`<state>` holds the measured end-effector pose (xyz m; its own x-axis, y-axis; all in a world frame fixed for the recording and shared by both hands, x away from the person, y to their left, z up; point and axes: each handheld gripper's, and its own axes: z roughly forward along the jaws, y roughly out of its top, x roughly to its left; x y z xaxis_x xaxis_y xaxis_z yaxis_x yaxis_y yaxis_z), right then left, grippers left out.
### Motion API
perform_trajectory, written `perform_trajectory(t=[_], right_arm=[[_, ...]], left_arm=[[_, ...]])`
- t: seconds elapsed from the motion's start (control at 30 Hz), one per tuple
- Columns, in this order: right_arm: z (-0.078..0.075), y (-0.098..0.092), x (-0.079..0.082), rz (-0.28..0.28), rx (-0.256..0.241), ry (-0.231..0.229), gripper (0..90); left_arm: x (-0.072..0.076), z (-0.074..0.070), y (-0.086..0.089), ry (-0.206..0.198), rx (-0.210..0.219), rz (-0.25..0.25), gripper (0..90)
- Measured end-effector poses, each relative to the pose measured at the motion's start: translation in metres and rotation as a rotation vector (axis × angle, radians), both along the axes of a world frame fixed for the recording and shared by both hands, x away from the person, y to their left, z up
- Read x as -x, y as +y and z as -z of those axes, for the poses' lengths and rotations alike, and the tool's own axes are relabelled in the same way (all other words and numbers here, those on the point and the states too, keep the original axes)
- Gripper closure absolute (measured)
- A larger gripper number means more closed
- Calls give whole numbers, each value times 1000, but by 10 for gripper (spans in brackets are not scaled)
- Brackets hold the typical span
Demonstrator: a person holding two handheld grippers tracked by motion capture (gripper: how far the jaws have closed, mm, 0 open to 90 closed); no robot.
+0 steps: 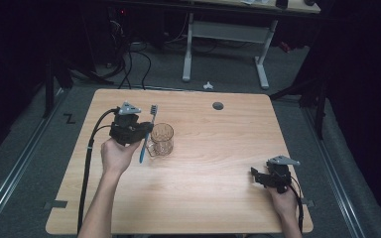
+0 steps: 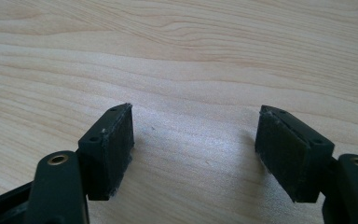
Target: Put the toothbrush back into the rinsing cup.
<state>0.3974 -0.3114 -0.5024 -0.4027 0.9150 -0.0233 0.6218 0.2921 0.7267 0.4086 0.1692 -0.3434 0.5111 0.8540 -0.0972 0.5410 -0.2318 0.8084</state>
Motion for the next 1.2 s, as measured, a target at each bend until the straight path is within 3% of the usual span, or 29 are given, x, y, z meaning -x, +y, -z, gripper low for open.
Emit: perform_trajectory(t=[0.43, 0.7, 1.2], right_arm=[[0, 0, 0, 0, 0, -1, 284], [0, 0, 0, -3, 1, 0, 284], [0, 0, 0, -3, 1, 0, 284]], left_arm=[[-13, 0, -2, -33, 35, -22, 806], [-19, 1, -1, -95, 55, -58, 807], [-30, 7, -2, -139, 74, -92, 807]])
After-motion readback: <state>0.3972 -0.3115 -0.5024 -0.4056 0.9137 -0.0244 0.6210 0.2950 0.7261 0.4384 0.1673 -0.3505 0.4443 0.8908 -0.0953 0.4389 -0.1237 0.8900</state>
